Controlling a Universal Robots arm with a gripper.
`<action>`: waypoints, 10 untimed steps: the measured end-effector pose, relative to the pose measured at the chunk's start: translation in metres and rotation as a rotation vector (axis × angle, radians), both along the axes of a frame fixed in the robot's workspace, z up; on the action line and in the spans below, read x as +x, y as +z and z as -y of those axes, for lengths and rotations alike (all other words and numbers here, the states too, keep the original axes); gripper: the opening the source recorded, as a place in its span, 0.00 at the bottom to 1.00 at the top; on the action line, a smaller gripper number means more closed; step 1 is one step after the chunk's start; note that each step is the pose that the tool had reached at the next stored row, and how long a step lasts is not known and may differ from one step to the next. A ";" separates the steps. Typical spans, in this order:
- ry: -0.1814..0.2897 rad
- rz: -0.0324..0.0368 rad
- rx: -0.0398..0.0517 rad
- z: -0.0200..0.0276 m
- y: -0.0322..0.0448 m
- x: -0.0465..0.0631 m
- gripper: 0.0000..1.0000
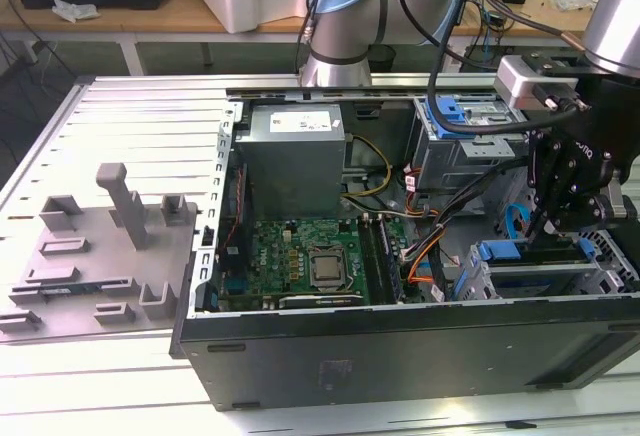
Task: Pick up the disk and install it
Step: 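Insert the second disk wire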
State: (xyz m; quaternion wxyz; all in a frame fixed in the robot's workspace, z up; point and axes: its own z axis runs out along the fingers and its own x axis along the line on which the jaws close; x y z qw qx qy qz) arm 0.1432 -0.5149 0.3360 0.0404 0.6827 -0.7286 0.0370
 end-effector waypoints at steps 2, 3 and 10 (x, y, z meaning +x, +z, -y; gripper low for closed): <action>0.000 0.0000 0.0000 0.0000 0.0000 0.000 0.16; 0.000 -0.0004 0.0011 -0.0001 -0.0004 0.000 0.16; 0.000 0.0000 0.0002 0.0000 -0.0001 0.000 0.30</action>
